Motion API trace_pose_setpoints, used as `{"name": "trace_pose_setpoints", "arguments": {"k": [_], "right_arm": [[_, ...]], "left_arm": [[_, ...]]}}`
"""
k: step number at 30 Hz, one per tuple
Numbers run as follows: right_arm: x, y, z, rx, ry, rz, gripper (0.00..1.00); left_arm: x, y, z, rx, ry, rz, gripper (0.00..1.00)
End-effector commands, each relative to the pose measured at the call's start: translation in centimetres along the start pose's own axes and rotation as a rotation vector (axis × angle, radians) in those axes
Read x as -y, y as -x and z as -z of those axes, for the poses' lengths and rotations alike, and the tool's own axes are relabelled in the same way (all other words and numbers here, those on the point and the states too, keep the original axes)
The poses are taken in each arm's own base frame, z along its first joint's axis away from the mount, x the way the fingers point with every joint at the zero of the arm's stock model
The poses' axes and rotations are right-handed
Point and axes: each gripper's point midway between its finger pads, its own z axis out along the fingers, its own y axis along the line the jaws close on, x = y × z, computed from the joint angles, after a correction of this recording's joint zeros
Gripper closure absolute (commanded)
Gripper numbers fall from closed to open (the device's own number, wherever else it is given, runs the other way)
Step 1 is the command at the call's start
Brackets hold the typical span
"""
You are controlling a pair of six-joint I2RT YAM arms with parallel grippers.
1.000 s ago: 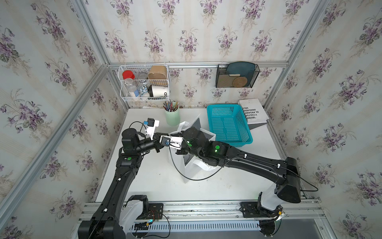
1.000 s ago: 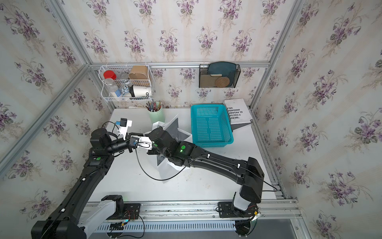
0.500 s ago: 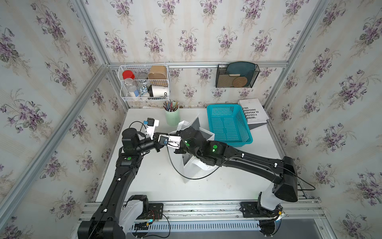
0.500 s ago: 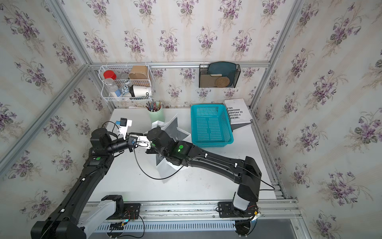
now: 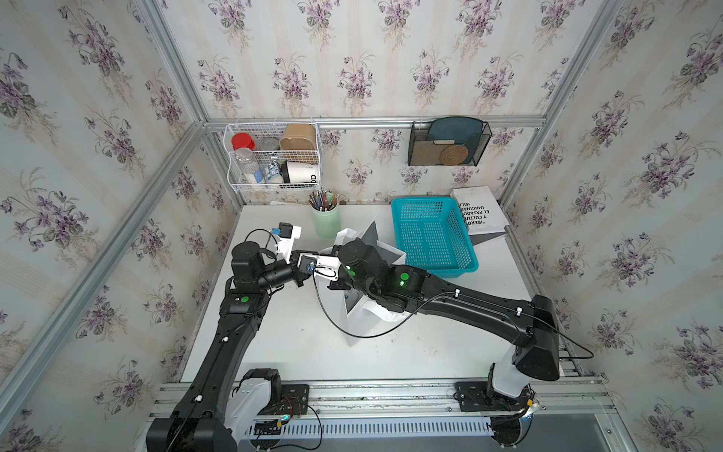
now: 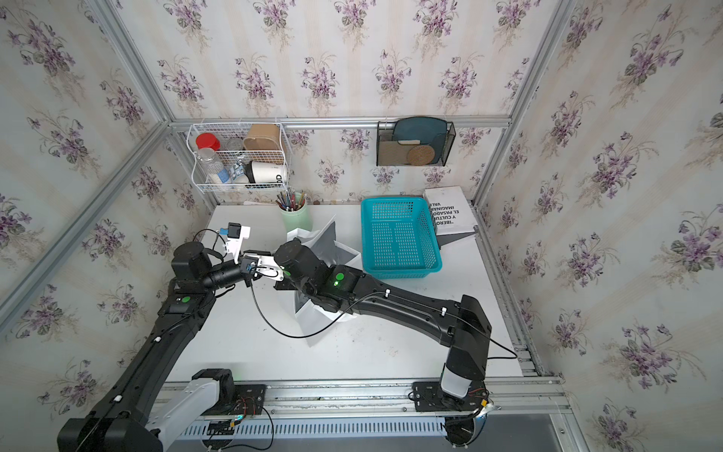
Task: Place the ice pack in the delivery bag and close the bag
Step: Tear off the adhesive seal from the delivery bag.
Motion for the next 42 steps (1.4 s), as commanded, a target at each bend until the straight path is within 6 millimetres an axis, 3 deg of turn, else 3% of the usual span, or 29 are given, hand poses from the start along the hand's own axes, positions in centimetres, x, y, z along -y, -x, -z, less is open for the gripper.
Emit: {"name": "trace_pose_setpoints", "arguments": {"k": [1,8,26,35,42], "right_arm": [[2.1,0.4,0.3,0.002,-0.091,-0.063,1.00],[3.8,-0.1,1.0,-0.021,-0.168,-0.103,1.00],[5.0,-0.5,3.0,0.011,-0.175,-0.238,1.00],[8.2,-1.3,5.6,0.122,-0.216,-0.489,1.00],[12.0,-3.9,8.2,0.157,-0.324,-0.622,1.00]], "left_arm": [[1.3,-0.5,0.0,-0.025,-0.072,-0.027,1.00],[1.2,-0.7,0.0,-0.032,-0.067,-0.025,1.00],[0.8,-0.7,0.1,-0.033,-0.034,-0.033,1.00],[0.1,-0.5,0.0,-0.030,-0.001,-0.049,1.00],[-0.4,-0.4,-0.1,-0.036,0.022,-0.085,1.00]]}}
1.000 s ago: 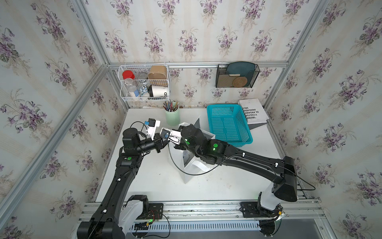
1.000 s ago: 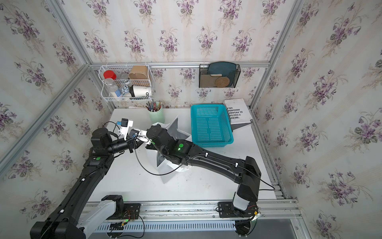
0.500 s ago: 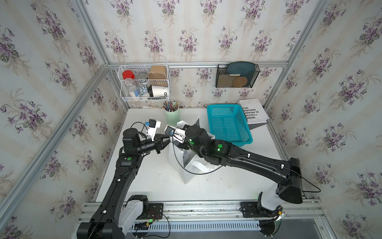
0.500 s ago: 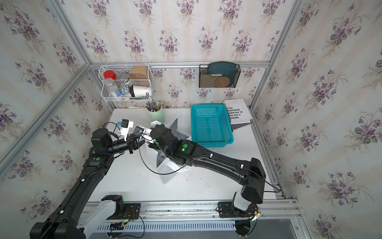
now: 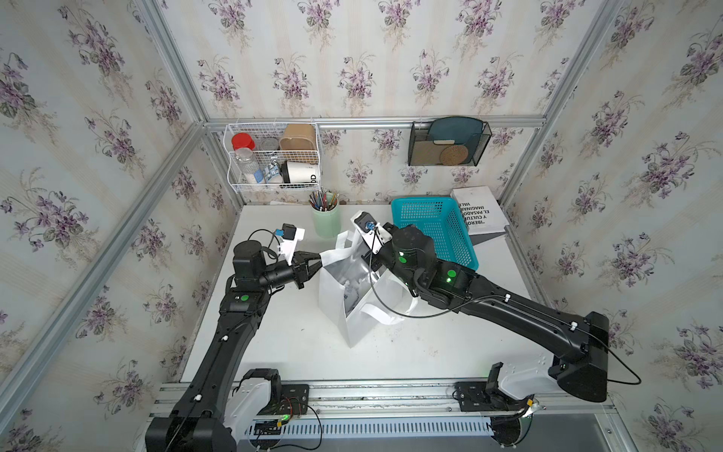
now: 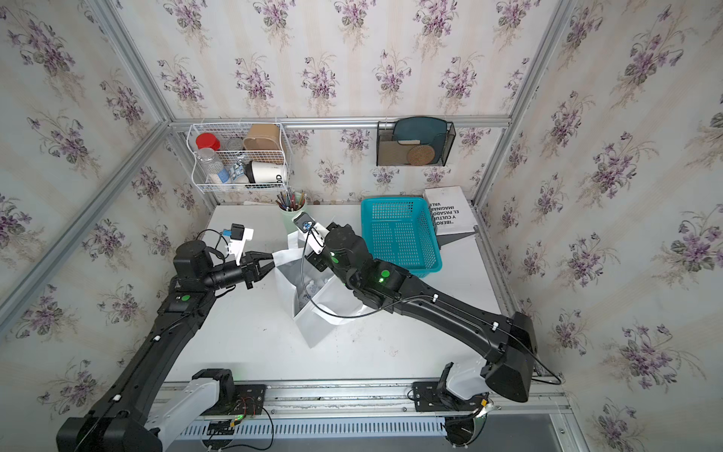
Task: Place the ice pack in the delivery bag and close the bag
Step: Tear off the adhesive seal from the delivery bag.
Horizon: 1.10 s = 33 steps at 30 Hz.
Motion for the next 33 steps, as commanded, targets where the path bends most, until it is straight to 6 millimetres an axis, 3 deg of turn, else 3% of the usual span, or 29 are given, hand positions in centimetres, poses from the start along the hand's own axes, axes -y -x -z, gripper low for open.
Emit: {"name": "trace_pose_setpoints", "arguments": {"k": [1,9,15,22,33], "right_arm": [[2.5,1.2,0.7,0.065,-0.062,-0.109,1.00],[6.3,0.4,2.0,0.079,-0.156,-0.158,1.00],[11.7,0.4,3.3,0.109,-0.293,-0.190,1.00],[16.9,1.8,5.2,0.187,-0.401,-0.203,1.00],[21.0,3.2,9.9,0.214,-0.523,-0.175,1.00]], "left_arm": [[-0.5,0.1,0.0,-0.003,0.026,-0.039,1.00],[-1.4,0.5,-0.1,-0.005,0.067,-0.064,1.00],[-2.7,0.8,0.3,-0.010,0.150,-0.082,1.00],[-4.1,1.7,0.9,0.012,0.223,-0.104,1.00],[-5.4,2.6,1.2,0.039,0.283,-0.138,1.00]]}}
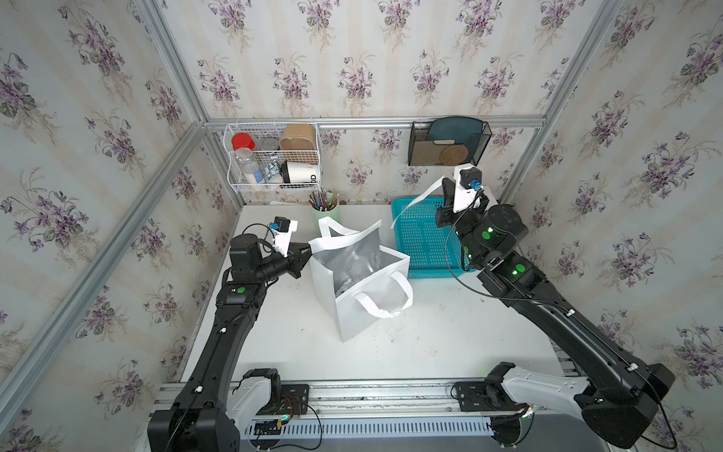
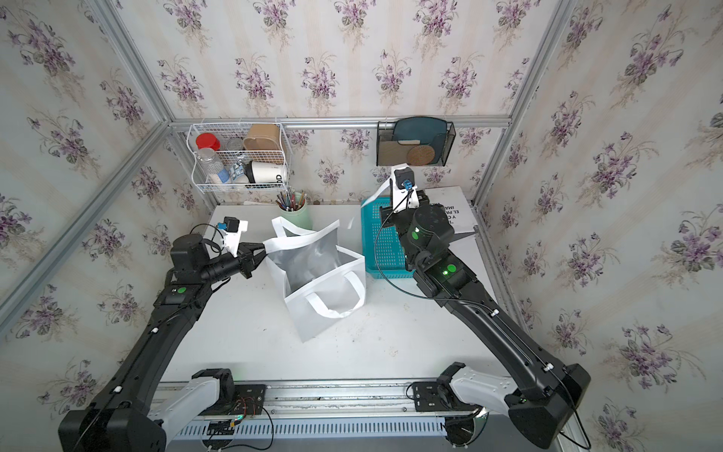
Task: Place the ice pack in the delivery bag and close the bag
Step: Tear off the adhesive seal from the delivery bag, then place the adhesive seal at the center of the board.
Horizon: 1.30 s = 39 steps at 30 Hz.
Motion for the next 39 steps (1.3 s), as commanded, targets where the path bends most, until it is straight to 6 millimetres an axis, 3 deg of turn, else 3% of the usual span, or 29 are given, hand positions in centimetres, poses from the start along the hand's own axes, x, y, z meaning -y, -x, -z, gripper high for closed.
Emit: {"name": "trace_pose_setpoints", "arguments": {"k": [1,6,9,15,20,25,28,29,31,34,37,39], "right_arm": [[1.5,0.7,0.8,0.001,-0.041,0.018,1.00],[2.8,-0.4,2.7,-0.097,-0.047,0.047,1.00],[1.7,-4.6,4.3,-0.312,0.034,0.021,1.00],[1.5,-13.5,9.9,-0.662,0.005,-0.214,1.00],[-0.5,-20.3,12.4,-0.890,0.006,-0.332,1.00],[-2.5,-27.6,12.5,-1.015,-0.019,-0.368,1.00],[-3.3,-30.7,12.3,-1.050,-0.039,-0.397,1.00],[-3.5,-31.4,12.4,-1.058,-0.040,-0.402,0.93],[-3.7,-32.2,12.3,-1.066,-0.046,-0.400,0.67],[-3.5,-31.9,11.7,-1.047,-0.034,-0.383,0.36],[-2.8,-30.6,11.1,-1.005,-0.030,-0.374,0.23],[-2.5,-29.4,10.9,-0.970,-0.015,-0.375,0.22]], "left_arm": [[-0.6,0.8,0.0,0.025,0.032,-0.042,1.00],[-0.9,1.1,0.0,0.022,0.056,-0.059,0.97],[-1.1,1.4,0.1,0.019,0.072,-0.056,0.87],[-1.2,1.7,0.8,0.008,0.124,-0.110,0.50],[-2.3,1.7,1.8,0.004,0.231,-0.175,0.47],[-5.3,1.7,5.2,0.054,0.530,-0.239,0.43],[-5.2,1.4,7.1,0.086,0.617,-0.272,0.38],[-4.9,1.2,7.5,0.090,0.622,-0.277,0.38],[-4.2,0.9,8.0,0.086,0.617,-0.284,0.38],[-3.3,0.8,9.1,0.088,0.631,-0.290,0.38],[-2.4,1.6,10.4,0.117,0.659,-0.311,0.37],[-1.3,2.7,11.0,0.159,0.649,-0.330,0.35]]}}
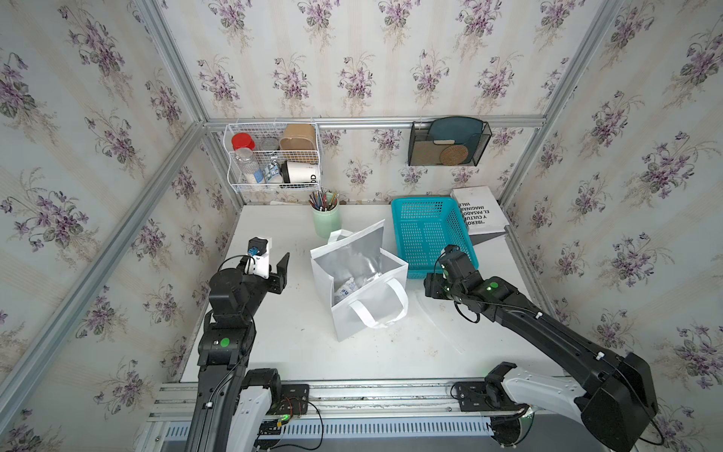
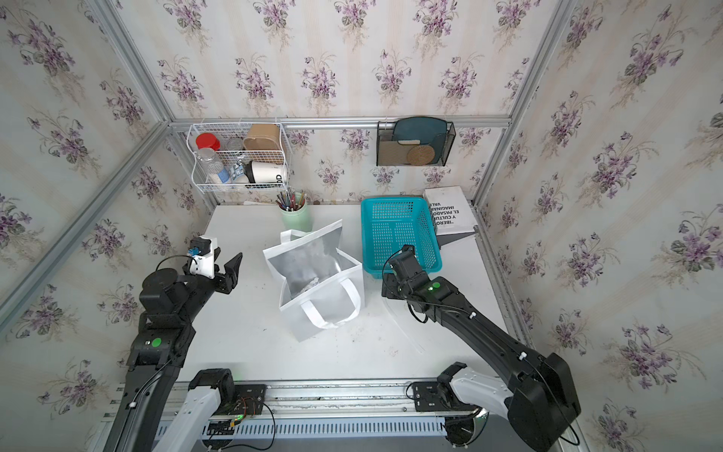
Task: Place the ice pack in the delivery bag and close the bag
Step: Place the adhesive seal at the center of the board, then adjust the delivery bag at the center of the board.
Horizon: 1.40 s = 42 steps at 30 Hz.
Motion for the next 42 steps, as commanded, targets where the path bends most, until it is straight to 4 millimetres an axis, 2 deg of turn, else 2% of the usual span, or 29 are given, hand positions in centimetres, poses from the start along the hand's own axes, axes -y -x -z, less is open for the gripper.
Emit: {"name": "trace_pose_setpoints", "arguments": {"k": [1,3,5,7,8,9,11,12,14,16,20,22,26,33,35,37,42], "right_arm": [[-0.7,2.3,1.9,0.095,0.051,0.026,0.22],[-1.7,4.1,4.0,0.182,0.117,0.059,0.22],[-4.0,6.2,7.5,0.335,0.279,0.132,0.22],[-7.3,6.6,10.9,0.472,0.511,0.233,0.21],[-8.3,6.3,12.0,0.508,0.597,0.270,0.21],[-9.1,5.8,12.3,0.526,0.659,0.292,0.21],[-8.8,4.8,10.6,0.485,0.652,0.266,0.18],[-8.3,4.2,9.2,0.457,0.618,0.256,0.11],[-7.7,3.8,8.2,0.452,0.593,0.284,0.02],[-6.8,3.8,7.4,0.466,0.590,0.327,0.00],[-7.8,2.4,5.9,0.413,0.698,0.486,0.00],[-8.8,2.1,5.4,0.417,0.749,0.578,0.00],[-10.9,2.7,5.7,0.475,0.868,0.682,0.00],[-14.2,4.5,6.2,0.526,1.065,0.722,0.03],[-14.9,4.8,6.3,0.502,1.118,0.708,0.09],[-15.3,5.0,6.3,0.485,1.148,0.704,0.14],[-15.8,3.8,6.3,0.429,1.191,0.726,0.33]], "left_arm": [[0.0,1.8,1.1,0.053,0.008,-0.012,0.34],[0.7,3.3,1.3,0.087,-0.038,0.014,0.32],[1.4,4.5,0.8,0.093,-0.100,0.064,0.32],[2.6,4.8,-0.3,0.052,-0.196,0.115,0.32],[2.9,4.4,-1.0,0.011,-0.223,0.140,0.32],[2.6,3.6,-2.1,-0.040,-0.218,0.168,0.32],[2.1,1.0,-4.0,-0.127,-0.203,0.211,0.32],[2.3,-0.5,-5.0,-0.155,-0.225,0.240,0.32],[2.9,-3.1,-5.9,-0.178,-0.269,0.275,0.33],[2.7,-5.3,-6.1,-0.180,-0.256,0.269,0.33],[1.9,-8.6,-5.1,-0.178,-0.271,0.230,0.34],[3.7,-8.9,-4.3,-0.121,-0.385,0.149,0.33],[6.9,-7.9,-2.9,0.075,-0.596,0.016,0.33],[11.4,-5.5,-2.2,0.105,-0.959,0.058,0.36],[12.6,-5.3,-1.8,0.093,-1.025,0.064,0.42],[13.4,-5.0,-0.9,0.083,-1.069,0.067,0.54],[13.7,-5.7,0.8,0.059,-1.027,0.033,0.71]]}}
